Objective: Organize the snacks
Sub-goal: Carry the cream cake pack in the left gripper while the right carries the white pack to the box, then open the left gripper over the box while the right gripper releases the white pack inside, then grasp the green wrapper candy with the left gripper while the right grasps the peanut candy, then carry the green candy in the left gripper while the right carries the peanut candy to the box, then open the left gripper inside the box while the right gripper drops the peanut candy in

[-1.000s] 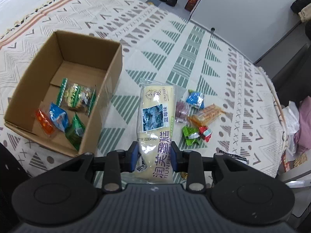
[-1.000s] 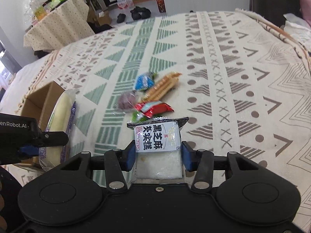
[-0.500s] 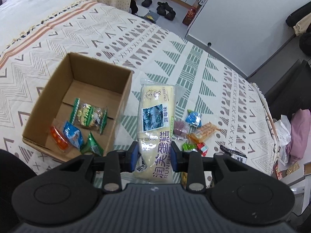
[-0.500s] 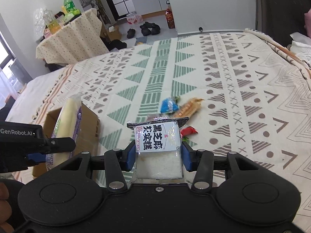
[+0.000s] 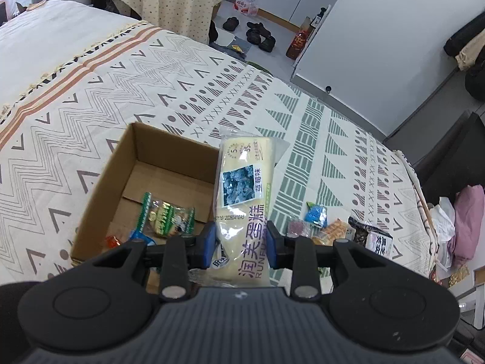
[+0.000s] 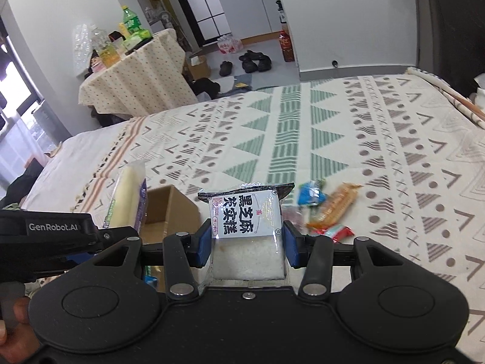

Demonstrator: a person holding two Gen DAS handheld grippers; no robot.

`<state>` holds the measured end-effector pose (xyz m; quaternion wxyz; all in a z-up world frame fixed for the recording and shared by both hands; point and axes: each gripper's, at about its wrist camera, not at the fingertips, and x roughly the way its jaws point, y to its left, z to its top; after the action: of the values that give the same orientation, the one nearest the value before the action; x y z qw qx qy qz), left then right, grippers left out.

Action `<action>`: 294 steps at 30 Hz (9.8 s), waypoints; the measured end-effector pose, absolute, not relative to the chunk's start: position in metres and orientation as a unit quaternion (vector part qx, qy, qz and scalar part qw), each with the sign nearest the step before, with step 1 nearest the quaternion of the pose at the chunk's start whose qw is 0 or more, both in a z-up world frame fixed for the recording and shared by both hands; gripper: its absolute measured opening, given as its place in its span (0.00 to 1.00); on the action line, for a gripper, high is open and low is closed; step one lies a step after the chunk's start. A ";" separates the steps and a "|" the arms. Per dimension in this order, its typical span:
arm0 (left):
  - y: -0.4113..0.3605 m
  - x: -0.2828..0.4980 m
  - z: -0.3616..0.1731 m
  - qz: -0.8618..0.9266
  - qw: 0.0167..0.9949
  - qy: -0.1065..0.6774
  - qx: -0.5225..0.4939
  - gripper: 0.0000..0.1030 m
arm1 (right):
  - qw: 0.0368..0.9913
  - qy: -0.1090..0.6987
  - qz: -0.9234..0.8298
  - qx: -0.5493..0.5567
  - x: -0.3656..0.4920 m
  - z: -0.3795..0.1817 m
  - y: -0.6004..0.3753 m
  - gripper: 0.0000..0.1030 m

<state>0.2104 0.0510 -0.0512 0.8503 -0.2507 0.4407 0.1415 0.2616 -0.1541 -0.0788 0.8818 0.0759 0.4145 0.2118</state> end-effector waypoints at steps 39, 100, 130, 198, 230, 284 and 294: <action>0.192 0.204 -0.076 0.199 0.816 0.455 -0.296 0.66 | 0.848 0.441 0.289 0.064 0.277 -0.087 -0.004 0.47; -0.011 0.219 -0.070 0.094 0.842 0.473 -0.244 0.99 | 0.880 0.420 0.179 0.135 0.239 -0.106 -0.234 1.00; -0.044 0.274 -0.167 0.077 0.786 0.547 -0.277 0.57 | 0.821 0.513 0.210 0.138 0.274 -0.193 -0.244 0.58; -0.065 0.295 -0.173 0.065 0.808 0.535 -0.237 0.34 | 0.824 0.527 0.146 0.149 0.287 -0.195 -0.258 0.18; 0.015 0.225 -0.096 0.084 0.845 0.462 -0.255 0.34 | 0.868 0.440 0.188 0.131 0.254 -0.106 -0.191 0.18; 0.206 0.227 -0.097 0.173 0.813 0.442 -0.337 0.43 | 0.846 0.447 0.275 0.097 0.294 -0.088 0.011 0.18; 0.207 0.216 -0.090 0.195 0.815 0.439 -0.324 0.71 | 0.839 0.451 0.279 0.121 0.294 -0.086 0.017 0.49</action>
<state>0.2159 0.2071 -0.0902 0.8150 -0.3238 0.4390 0.1953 0.2944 0.0165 -0.0857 0.8392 0.1214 0.4508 0.2787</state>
